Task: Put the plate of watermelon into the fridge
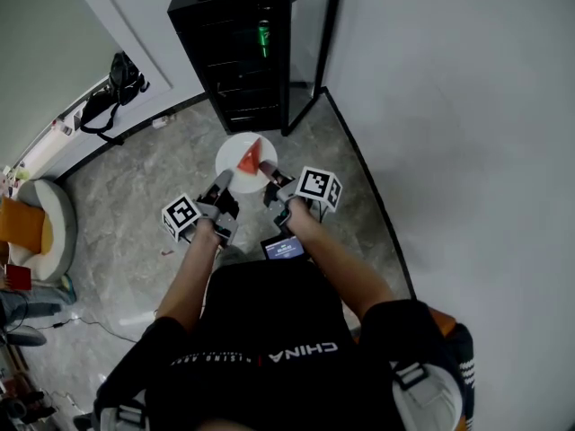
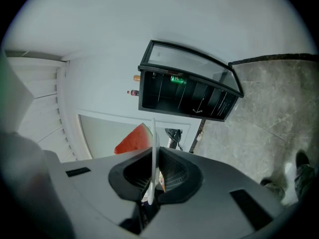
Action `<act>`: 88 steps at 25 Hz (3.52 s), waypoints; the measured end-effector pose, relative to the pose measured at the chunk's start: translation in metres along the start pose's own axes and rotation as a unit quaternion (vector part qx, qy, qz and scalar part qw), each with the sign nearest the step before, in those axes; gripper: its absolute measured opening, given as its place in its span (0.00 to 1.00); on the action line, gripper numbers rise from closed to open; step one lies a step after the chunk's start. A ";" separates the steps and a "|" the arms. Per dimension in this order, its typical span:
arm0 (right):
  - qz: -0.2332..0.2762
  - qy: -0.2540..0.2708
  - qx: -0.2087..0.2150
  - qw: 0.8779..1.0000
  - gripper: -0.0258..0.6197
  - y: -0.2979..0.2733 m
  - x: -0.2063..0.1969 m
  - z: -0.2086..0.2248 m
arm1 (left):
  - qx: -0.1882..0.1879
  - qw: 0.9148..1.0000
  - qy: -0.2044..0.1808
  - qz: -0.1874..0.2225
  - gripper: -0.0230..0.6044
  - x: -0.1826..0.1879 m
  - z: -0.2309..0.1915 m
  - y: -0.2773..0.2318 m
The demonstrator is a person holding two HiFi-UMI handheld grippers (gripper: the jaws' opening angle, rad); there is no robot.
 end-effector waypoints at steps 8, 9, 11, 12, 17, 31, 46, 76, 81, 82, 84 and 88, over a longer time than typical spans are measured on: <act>0.003 -0.003 -0.011 1.000 0.09 -0.014 0.001 0.009 | -0.003 1.000 0.006 -0.007 0.09 0.009 -0.013 -0.012; 0.006 -0.003 -0.012 1.000 0.09 -0.017 0.001 0.010 | -0.003 1.000 0.006 -0.011 0.09 0.011 -0.016 -0.015; 0.013 -0.003 -0.012 1.000 0.09 -0.022 -0.001 0.012 | -0.006 1.000 0.005 -0.021 0.09 0.016 -0.020 -0.019; 0.017 -0.004 -0.011 1.000 0.09 -0.025 -0.002 0.011 | -0.009 1.000 0.003 -0.026 0.09 0.019 -0.020 -0.021; 0.041 0.002 -0.002 0.999 0.09 -0.035 -0.005 -0.002 | -0.031 0.998 -0.003 -0.053 0.09 0.037 -0.009 -0.030; 0.108 0.005 0.001 0.994 0.09 -0.086 -0.035 -0.046 | -0.068 0.990 -0.004 -0.120 0.09 0.116 0.008 -0.054; 0.119 -0.003 -0.019 0.993 0.09 -0.102 -0.021 -0.032 | -0.059 0.988 0.008 -0.142 0.09 0.115 -0.005 -0.082; 0.034 -0.010 -0.004 0.999 0.09 -0.174 0.145 -0.039 | -0.021 0.998 -0.002 -0.059 0.09 0.082 0.032 -0.231; 0.051 0.005 -0.008 0.999 0.09 -0.187 0.139 -0.047 | -0.029 0.997 0.000 -0.074 0.09 0.102 0.035 -0.237; 0.055 0.003 -0.009 0.998 0.09 -0.189 0.136 -0.048 | -0.030 0.996 -0.001 -0.078 0.09 0.106 0.035 -0.237; 0.063 -0.006 -0.008 0.998 0.09 -0.195 0.132 -0.052 | -0.034 0.996 -0.005 -0.086 0.09 0.114 0.036 -0.240; 0.073 -0.009 -0.007 0.997 0.09 -0.206 0.128 -0.061 | -0.041 0.995 -0.004 -0.093 0.09 0.129 0.037 -0.246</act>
Point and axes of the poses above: the fingertips, and each gripper's own axes: y backward along the fingers, z to its right, x out of its top, the point moved 5 cm from there along y, backward along the fingers, and after that the axes turned 14 degrees about z, right-handed, at the moved point
